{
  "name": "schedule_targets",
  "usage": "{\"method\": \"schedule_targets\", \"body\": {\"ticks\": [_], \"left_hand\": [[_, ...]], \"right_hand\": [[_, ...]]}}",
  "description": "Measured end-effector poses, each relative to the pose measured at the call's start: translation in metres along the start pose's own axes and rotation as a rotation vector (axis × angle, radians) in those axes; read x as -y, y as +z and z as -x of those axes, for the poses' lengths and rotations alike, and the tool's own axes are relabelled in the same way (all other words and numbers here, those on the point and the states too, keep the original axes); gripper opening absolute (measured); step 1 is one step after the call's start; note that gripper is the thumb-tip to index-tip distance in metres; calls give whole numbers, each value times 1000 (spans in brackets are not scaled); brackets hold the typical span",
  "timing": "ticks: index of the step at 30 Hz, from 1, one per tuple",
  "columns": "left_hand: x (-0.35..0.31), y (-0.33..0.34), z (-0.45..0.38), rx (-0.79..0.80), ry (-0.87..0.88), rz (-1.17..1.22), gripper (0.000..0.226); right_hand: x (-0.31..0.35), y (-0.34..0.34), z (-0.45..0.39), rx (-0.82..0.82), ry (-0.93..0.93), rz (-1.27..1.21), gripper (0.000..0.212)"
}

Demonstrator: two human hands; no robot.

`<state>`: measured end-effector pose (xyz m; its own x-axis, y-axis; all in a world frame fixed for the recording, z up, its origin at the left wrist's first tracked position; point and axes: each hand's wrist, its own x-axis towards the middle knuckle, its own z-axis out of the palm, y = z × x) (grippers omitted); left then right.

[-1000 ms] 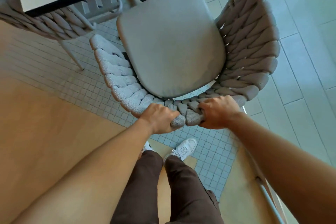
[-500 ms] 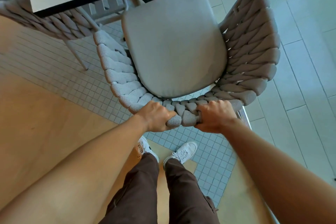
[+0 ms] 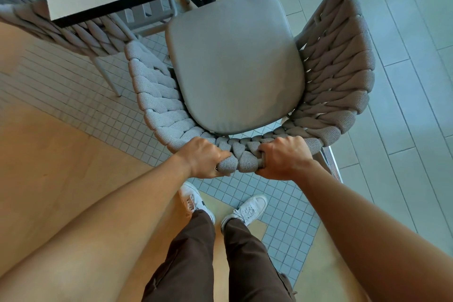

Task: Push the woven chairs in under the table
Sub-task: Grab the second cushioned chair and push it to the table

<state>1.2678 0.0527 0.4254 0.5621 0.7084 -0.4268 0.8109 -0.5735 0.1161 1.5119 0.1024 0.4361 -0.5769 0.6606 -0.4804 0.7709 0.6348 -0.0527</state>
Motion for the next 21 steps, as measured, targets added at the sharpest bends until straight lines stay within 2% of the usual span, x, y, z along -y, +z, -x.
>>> {"method": "schedule_targets", "body": {"ticks": [6,12,18,21], "left_hand": [[-17,-11,4,-25,-166,137,52],[-48,-16,4,-12,-319,193,68],[-60,-32,16,72,-349,269,74],[-58,-44,33,52,-374,354,73]], "right_hand": [[3,-2,6,40,28,-25,53],[3,-12,22,132,34,-93,57],[16,-40,46,210,-47,-114,70],[24,-64,48,298,-37,-125,65]]}}
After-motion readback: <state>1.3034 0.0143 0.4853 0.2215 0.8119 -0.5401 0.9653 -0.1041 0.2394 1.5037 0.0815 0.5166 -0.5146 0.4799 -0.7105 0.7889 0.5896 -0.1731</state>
